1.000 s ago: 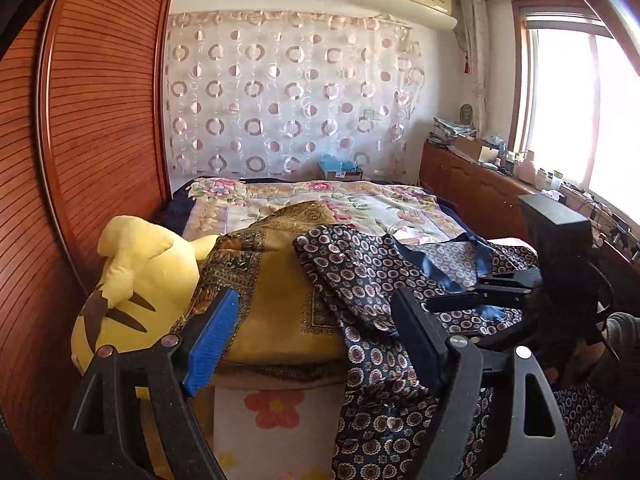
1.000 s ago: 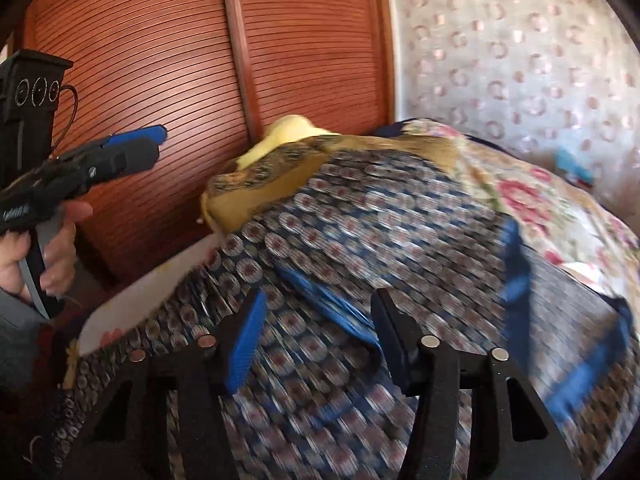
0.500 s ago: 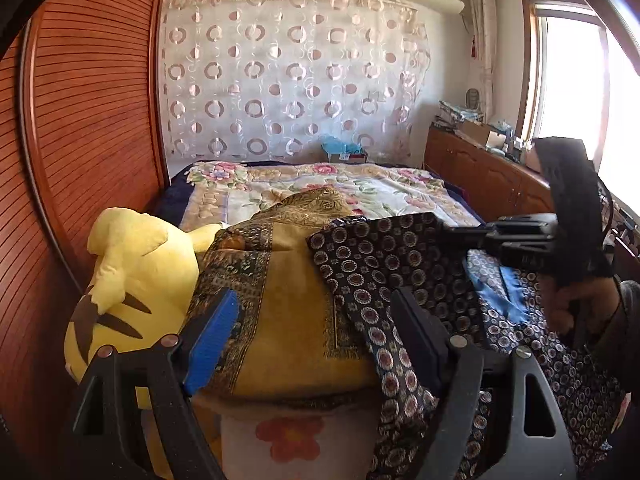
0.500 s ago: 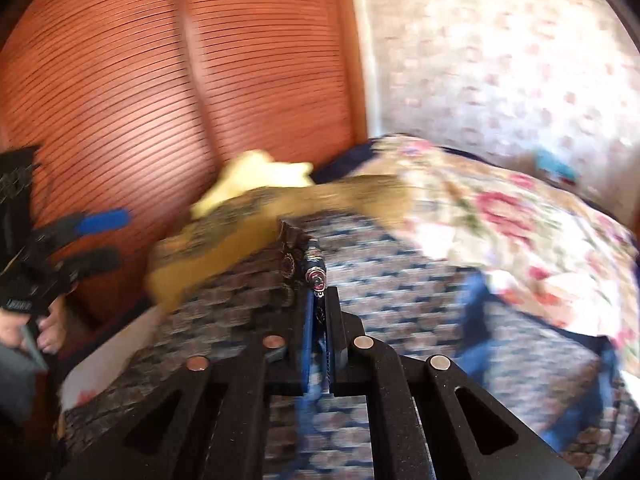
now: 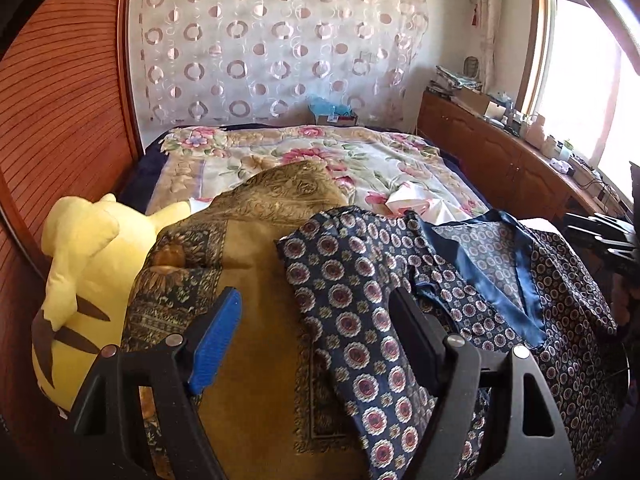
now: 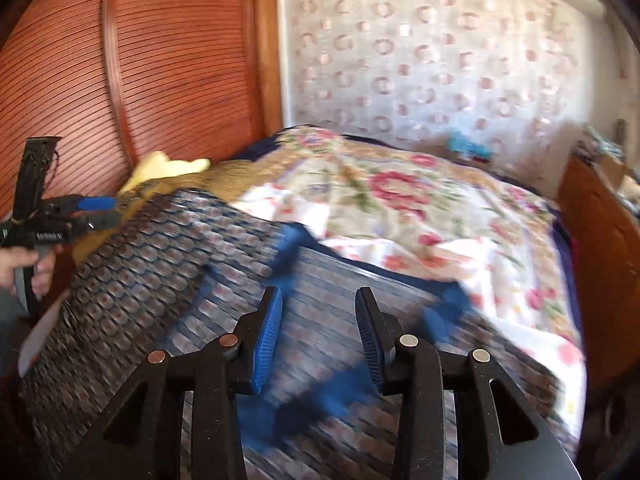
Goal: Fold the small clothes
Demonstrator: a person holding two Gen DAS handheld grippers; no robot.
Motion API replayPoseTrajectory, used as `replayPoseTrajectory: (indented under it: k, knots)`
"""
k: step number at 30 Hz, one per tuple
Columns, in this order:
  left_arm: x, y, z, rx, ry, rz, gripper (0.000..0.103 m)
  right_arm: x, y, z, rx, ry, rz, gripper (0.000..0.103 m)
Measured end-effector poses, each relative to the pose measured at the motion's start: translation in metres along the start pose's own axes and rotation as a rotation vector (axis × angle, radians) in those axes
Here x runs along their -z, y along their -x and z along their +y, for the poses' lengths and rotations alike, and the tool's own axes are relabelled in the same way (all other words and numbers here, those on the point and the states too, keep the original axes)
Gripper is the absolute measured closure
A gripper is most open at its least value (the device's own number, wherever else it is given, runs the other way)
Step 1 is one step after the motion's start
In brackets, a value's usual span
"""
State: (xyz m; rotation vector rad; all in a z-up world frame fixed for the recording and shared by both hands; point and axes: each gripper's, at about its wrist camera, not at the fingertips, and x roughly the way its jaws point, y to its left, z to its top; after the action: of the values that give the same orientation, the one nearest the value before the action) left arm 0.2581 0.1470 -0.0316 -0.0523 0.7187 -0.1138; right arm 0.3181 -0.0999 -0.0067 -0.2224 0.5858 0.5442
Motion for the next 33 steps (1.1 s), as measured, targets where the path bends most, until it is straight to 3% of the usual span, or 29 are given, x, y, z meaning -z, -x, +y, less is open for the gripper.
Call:
replayPoseTrajectory:
  k: [4,7,15,25,30,33]
  knots:
    - [-0.004,0.007,-0.020,0.008,-0.033,-0.025,0.025,0.025,0.037,-0.032,0.129,-0.064,-0.021,0.052]
    - [-0.004,0.011,-0.039,0.042,-0.062,-0.032,0.025,0.049,0.067,-0.053,0.216,-0.127,-0.020,0.052]
    - [0.005,0.002,-0.098,0.156,-0.134,-0.006,0.025,0.126,0.098,-0.073,0.385,-0.265,0.108,0.052]
    - [0.037,-0.040,-0.134,0.169,-0.217,0.133,0.025,0.181,0.098,-0.083,0.411,-0.407,0.232,0.052]
    - [0.046,-0.053,-0.136,0.151,-0.234,0.184,0.025,0.189,0.098,-0.088,0.351,-0.480,0.235,0.052]
    - [0.050,-0.055,-0.139,0.130,-0.261,0.192,0.025,0.187,0.108,-0.110,0.284,-0.522,0.245,0.052]
